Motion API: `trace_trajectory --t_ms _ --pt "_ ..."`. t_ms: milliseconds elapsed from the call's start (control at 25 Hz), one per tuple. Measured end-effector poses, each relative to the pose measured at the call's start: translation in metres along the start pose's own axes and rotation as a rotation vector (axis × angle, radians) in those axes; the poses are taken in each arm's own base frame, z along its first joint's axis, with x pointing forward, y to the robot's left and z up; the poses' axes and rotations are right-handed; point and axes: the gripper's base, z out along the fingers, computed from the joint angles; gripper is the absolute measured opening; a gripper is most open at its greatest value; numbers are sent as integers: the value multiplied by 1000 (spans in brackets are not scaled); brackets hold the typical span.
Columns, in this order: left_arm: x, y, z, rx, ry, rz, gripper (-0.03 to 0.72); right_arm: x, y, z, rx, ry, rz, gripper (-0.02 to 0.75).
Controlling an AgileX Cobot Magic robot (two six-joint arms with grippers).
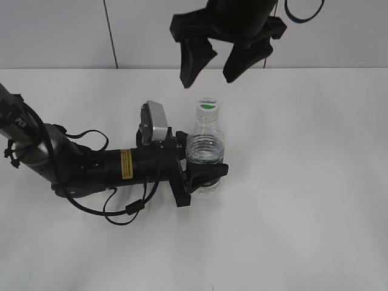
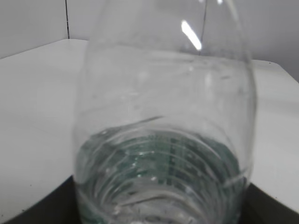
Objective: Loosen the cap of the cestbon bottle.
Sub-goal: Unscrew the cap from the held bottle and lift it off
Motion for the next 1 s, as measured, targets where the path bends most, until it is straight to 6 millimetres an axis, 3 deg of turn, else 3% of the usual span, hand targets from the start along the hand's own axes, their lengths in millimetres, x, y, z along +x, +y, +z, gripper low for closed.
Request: trace_trajectory --t_ms 120,480,760,1000 --pt "0 0 0 0 0 0 408 7 -3 11 4 45 11 587" --pt "0 0 0 0 0 0 408 8 -4 14 5 55 14 587" --pt "0 0 0 0 -1 0 408 7 -8 34 6 99 16 587" --pt "0 0 0 0 -1 0 408 7 -8 34 7 99 1 587"
